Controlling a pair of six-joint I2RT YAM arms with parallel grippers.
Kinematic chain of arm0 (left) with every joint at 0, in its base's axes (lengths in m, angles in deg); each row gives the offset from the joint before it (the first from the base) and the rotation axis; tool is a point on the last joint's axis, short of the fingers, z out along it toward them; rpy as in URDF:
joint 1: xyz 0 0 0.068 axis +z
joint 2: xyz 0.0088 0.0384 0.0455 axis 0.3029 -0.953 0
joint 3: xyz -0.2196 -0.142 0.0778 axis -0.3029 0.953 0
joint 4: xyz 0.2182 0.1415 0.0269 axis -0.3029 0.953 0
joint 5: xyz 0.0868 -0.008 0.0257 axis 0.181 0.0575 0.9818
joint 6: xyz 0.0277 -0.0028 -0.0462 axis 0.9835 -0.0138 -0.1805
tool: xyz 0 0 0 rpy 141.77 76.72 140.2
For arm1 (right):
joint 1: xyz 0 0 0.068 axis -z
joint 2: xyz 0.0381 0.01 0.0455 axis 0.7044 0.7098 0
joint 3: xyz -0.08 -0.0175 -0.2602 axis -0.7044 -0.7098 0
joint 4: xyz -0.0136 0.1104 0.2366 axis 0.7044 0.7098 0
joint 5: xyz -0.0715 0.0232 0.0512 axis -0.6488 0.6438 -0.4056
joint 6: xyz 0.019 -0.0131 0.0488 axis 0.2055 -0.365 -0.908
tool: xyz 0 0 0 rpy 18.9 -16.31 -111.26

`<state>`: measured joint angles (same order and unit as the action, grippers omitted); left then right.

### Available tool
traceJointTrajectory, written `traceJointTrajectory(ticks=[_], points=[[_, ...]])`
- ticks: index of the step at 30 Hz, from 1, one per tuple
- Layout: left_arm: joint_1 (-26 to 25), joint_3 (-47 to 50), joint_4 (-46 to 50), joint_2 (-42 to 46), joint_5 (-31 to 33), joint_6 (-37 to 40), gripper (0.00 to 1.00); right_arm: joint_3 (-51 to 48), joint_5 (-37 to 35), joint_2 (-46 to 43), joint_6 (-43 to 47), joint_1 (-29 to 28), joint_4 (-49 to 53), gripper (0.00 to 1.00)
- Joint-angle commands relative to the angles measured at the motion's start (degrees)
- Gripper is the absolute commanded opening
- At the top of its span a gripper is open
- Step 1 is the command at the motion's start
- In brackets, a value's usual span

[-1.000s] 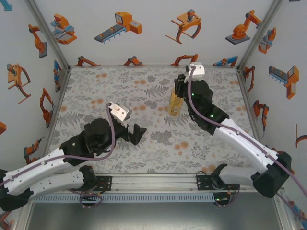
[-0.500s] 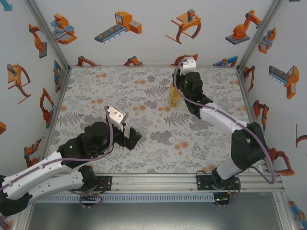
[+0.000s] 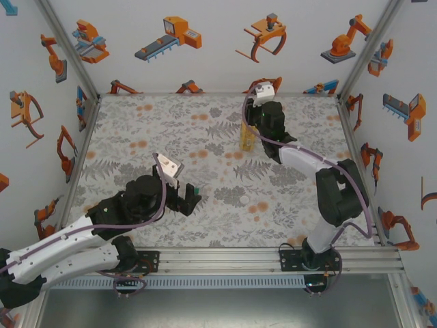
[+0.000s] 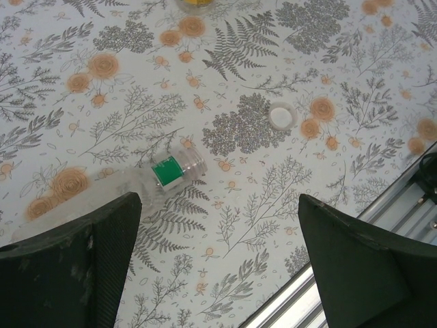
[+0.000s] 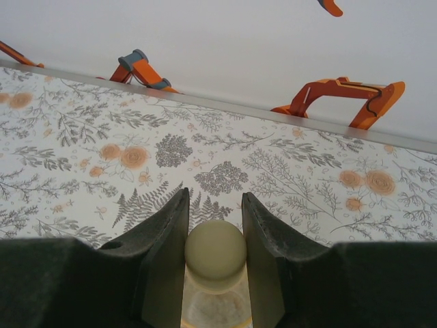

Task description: Screw on the bottle caps

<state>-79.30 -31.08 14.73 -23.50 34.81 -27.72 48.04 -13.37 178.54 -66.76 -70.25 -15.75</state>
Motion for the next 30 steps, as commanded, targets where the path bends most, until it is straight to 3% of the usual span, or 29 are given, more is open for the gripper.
traceJointTrajectory(ticks=[1, 5, 11, 18, 25, 30], points=[[0.58, 0.80, -0.68, 0.62, -0.17, -1.08, 0.88, -0.23, 1.01, 0.29, 0.54, 0.22, -3.01, 0.23], [0.85, 1.03, -0.49, 1.18, -0.03, -0.91, 0.88, 0.27, 0.86, -0.26, 0.58, 0.25, -2.71, 0.41], [1.30, 2.76, -0.33, 2.38, 0.27, -1.60, 0.88, 3.32, 1.09, -1.79, 0.85, 0.25, 1.13, 0.56], [1.83, 2.95, 2.53, 4.91, 0.98, -0.20, 0.88, 5.66, 1.75, -5.81, 1.72, 0.25, 5.19, 0.57], [4.50, -2.00, 11.65, 3.23, 0.00, 10.84, 0.90, 5.16, 3.11, -13.75, 2.15, 0.24, 12.95, 0.57], [9.03, -6.13, 18.11, -3.45, -10.45, 20.92, 0.91, 1.33, 3.46, -21.97, 1.54, 0.25, 18.77, 0.57]])
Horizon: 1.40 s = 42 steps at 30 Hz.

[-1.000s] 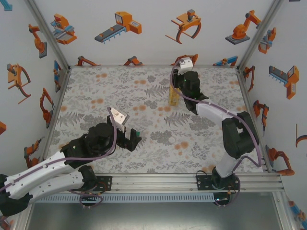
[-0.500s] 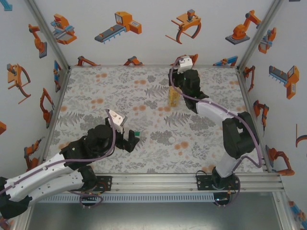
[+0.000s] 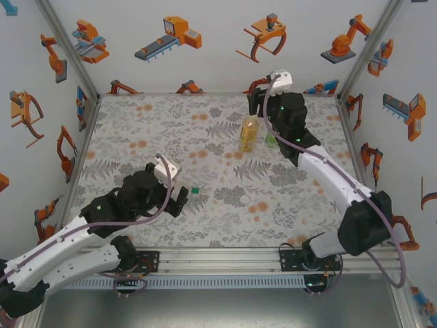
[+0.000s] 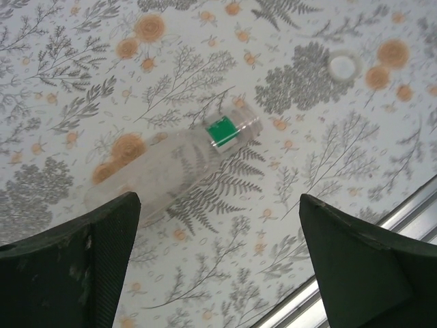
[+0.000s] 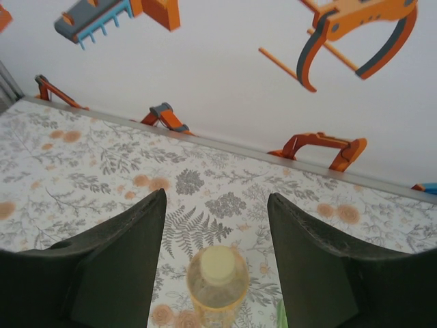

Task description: Screw on the bottle caps

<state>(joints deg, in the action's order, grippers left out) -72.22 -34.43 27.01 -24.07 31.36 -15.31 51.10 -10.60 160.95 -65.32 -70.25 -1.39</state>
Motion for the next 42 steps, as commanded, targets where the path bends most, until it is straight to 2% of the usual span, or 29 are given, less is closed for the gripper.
traceJointTrajectory(ticks=[1, 5, 8, 11, 15, 20, 28, 33, 42], points=[[3.24, -3.84, 6.81, -4.61, -10.18, 10.59, 0.91, -2.66, 0.86, -6.50, -0.22, 0.27, 6.19, 0.57], [9.29, -8.30, 11.44, -11.69, -23.66, 18.43, 0.91, -5.07, 1.22, -13.11, -2.59, 0.24, 12.56, 0.57], [12.97, -11.39, 16.11, -17.10, -31.07, 25.53, 0.91, -6.58, 1.46, -17.72, -4.03, 0.25, 16.69, 0.57], [16.04, -13.52, 20.08, -22.12, -34.32, 32.79, 0.91, -8.62, 1.29, -22.62, -5.11, 0.25, 20.40, 0.57], [20.47, -14.21, 19.60, -27.26, -36.72, 39.67, 0.91, -10.42, 0.81, -28.03, -5.29, 0.25, 24.89, 0.57], [23.44, -13.48, 17.33, -31.31, -35.78, 46.93, 0.94, -9.81, 1.13, -31.29, -4.99, 0.25, 30.43, 0.57], [28.56, -11.22, 12.24, -36.12, -31.77, 53.46, 0.96, -9.28, 1.33, -34.19, -5.09, 0.21, 33.87, 0.57], [30.64, -9.85, 8.46, -38.91, -31.64, 55.64, 0.96, -9.67, 1.35, -34.91, -5.32, 0.25, 34.70, 0.57], [31.57, -10.66, 8.56, -46.38, -32.14, 57.43, 0.92, -10.83, 1.31, -35.72, -5.67, 0.25, 35.42, 0.57]])
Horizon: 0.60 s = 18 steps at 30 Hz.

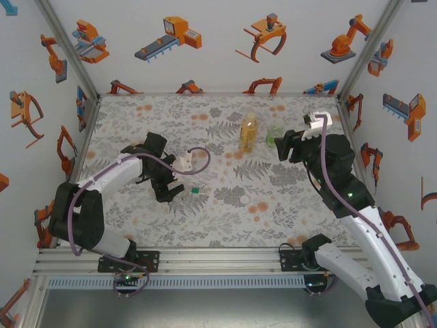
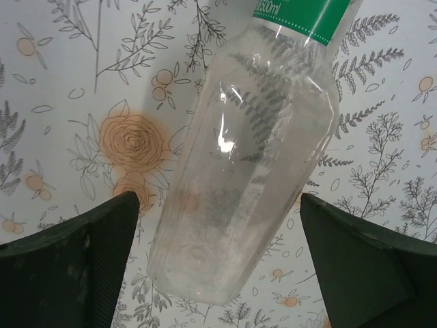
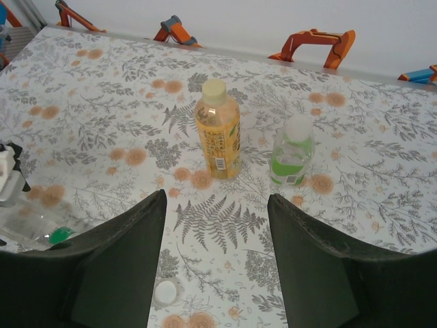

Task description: Screw on the bottle caps

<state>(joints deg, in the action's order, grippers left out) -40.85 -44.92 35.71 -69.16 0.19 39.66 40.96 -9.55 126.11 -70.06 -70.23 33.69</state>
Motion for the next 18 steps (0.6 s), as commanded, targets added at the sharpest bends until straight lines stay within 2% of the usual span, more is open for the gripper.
traceJointTrajectory(ticks=[1, 16, 18], points=[[0.20, -0.17, -0.20, -2.02, -0.64, 2.67, 0.92, -0.89, 0.26, -0.80, -1.15, 0.23, 0.21, 0.57], [-0.06, -0.60, -0.15, -8.86, -0.22, 3.68, 0.82, -3.22, 0.74, -1.04, -2.19, 0.22, -1.13, 0.57], [-0.14, -0.81, 0.38, -9.36, -0.71, 3.46, 0.76, -3.38, 0.65, -1.56, -2.34, 0.23, -1.08, 0.57]])
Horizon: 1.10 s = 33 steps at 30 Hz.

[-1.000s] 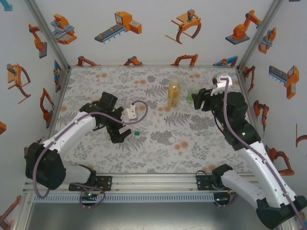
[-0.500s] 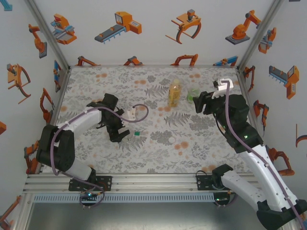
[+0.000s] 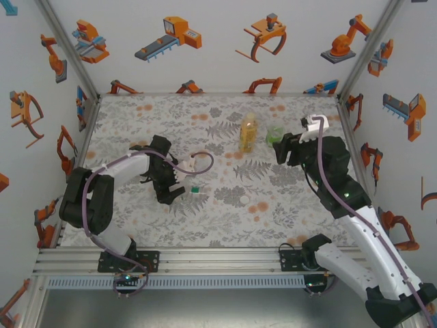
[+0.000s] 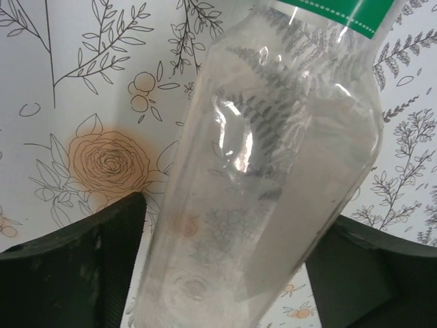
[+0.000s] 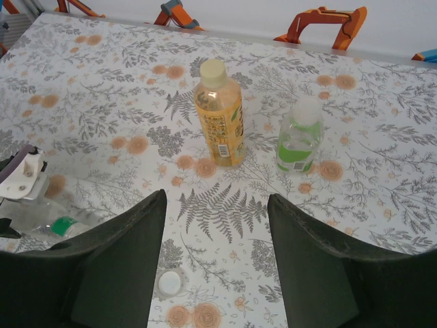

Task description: Screw on the bottle caps

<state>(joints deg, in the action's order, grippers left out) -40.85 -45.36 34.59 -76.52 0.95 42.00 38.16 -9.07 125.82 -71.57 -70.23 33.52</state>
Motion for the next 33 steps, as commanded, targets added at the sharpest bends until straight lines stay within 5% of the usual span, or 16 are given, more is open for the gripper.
traceJointTrajectory(ticks=[1, 18, 26, 33], points=[[-0.16, -0.51, 1.80, -2.08, -1.85, 1.04, 0.76, -0.63, 0.13, -1.50, -0.81, 0.21, -0.78, 0.57], [-0.37, 0.12, 1.96, 11.88, -4.53, -10.17, 0.50, 1.79, 4.26, -4.65, -4.75, 0.14, 5.90, 0.54], [0.01, 5.02, -4.99, 26.82, -9.68, -24.31, 0.42, 1.96, 9.41, -2.62, -8.20, -0.56, 9.98, 0.53], [0.79, 8.47, -9.98, 37.25, -13.51, -33.50, 0.26, 1.75, 8.08, 1.32, -13.44, -3.12, 16.13, 0.53]])
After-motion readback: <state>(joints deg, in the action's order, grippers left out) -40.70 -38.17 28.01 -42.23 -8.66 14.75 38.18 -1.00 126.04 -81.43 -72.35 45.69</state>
